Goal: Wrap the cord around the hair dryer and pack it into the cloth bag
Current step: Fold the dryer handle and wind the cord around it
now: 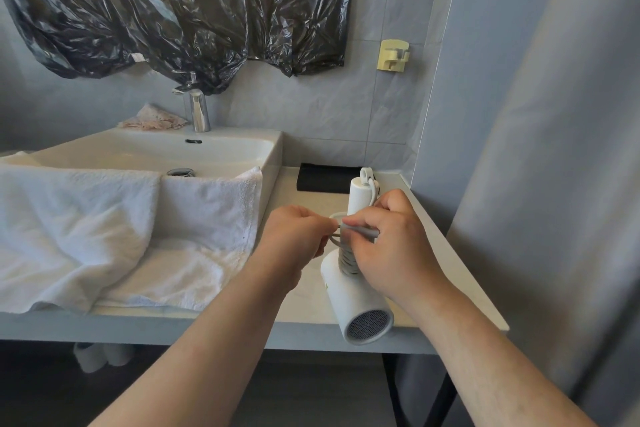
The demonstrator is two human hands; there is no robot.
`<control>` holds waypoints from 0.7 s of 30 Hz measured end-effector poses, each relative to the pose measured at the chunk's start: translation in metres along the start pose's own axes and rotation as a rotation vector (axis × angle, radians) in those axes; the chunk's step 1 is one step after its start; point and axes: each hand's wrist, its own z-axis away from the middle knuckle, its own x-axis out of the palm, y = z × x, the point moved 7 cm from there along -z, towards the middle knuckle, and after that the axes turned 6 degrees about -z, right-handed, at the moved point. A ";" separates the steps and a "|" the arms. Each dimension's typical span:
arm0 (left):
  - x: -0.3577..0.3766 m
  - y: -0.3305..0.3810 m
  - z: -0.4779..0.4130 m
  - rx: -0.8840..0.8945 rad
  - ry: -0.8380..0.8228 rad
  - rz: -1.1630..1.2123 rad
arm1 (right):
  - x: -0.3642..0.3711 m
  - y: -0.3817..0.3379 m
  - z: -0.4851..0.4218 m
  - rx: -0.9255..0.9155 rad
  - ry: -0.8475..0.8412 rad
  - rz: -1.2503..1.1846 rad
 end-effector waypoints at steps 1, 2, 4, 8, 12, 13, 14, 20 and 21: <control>-0.001 0.002 0.000 0.017 0.013 -0.029 | 0.000 0.000 0.000 0.003 0.005 0.000; -0.001 0.004 0.001 0.038 0.029 -0.065 | 0.000 -0.001 0.001 0.005 0.012 0.003; -0.003 0.009 0.003 0.103 0.073 -0.164 | 0.000 -0.001 0.002 0.005 0.034 0.010; -0.005 0.025 0.014 0.290 0.185 -0.432 | 0.000 -0.005 0.003 -0.006 0.055 0.013; -0.004 0.021 0.014 0.307 0.136 -0.256 | 0.000 -0.003 0.005 -0.020 0.064 0.009; -0.003 0.017 0.014 0.290 0.100 -0.174 | -0.001 -0.002 0.006 -0.020 0.066 0.010; -0.002 0.013 0.015 0.275 0.059 -0.111 | -0.001 -0.001 0.007 -0.018 0.070 0.015; 0.010 -0.006 0.017 0.252 -0.099 0.147 | -0.005 0.004 0.009 0.036 0.076 0.018; 0.012 -0.006 0.017 0.248 -0.127 0.202 | -0.004 0.004 0.009 0.043 0.066 0.019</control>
